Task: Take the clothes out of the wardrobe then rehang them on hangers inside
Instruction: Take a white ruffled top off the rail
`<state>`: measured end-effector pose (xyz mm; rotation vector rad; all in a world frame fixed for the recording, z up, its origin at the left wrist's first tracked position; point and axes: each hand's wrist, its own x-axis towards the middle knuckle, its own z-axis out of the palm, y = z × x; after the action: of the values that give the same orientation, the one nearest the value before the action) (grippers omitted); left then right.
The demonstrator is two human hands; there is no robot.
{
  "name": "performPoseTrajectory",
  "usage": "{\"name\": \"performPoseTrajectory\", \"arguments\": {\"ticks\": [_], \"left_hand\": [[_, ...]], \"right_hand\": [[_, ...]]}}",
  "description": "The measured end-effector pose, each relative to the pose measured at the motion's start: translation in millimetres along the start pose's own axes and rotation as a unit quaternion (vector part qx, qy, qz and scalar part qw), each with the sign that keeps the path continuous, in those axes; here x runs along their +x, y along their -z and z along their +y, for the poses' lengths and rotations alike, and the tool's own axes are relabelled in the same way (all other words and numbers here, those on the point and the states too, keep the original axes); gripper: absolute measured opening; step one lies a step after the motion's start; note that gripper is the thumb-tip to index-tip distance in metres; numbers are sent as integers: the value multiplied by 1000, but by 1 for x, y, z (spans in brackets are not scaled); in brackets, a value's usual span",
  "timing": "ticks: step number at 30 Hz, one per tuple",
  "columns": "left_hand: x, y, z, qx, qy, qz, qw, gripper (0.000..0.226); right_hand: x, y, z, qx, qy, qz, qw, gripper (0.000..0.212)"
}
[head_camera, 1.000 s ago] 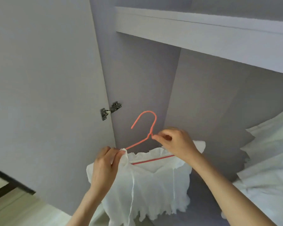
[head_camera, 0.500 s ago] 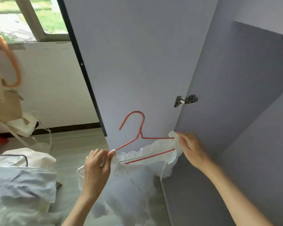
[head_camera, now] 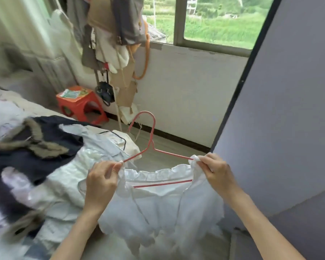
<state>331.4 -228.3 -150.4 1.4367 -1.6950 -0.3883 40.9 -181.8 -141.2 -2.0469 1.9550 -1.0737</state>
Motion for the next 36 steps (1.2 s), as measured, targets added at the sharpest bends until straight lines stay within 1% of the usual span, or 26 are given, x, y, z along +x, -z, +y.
{"name": "performPoseTrajectory", "arguments": {"ticks": [2,5,7,9,11,14,20,23,28,30,32,34,36], "left_hand": [[5,31,-24,13,19,41,999,17],[9,73,-57,28,38,101,994,32],[8,98,-80,41,53,128,989,38],[5,124,-100,61,75,150,984,44],[-1,151,-120,77,94,171,978,43],[-14,188,-139,107,106,207,967,37],[-35,240,-149,163,151,319,921,36],[-28,266,-146,212,145,371,892,30],[2,316,-139,278,134,443,842,22],[22,340,-142,295,119,459,830,29],[43,363,-144,310,101,471,820,34],[63,388,-147,342,76,482,803,31],[82,414,-157,376,57,475,793,28]], "right_hand": [[24,-34,-29,16,46,7,999,22],[52,-78,-74,8,104,8,995,33],[66,-105,-105,5,147,12,989,34],[78,-132,-136,28,189,24,981,32],[85,-161,-165,61,218,36,973,30],[94,-197,-205,114,237,30,964,33],[124,-233,-281,141,330,25,933,37],[145,-248,-318,181,350,13,919,38],[186,-261,-386,246,377,42,892,36],[203,-265,-415,270,379,49,884,33],[221,-271,-442,290,377,39,879,33],[239,-278,-470,310,377,32,872,37],[256,-287,-495,323,378,32,867,42]]}}
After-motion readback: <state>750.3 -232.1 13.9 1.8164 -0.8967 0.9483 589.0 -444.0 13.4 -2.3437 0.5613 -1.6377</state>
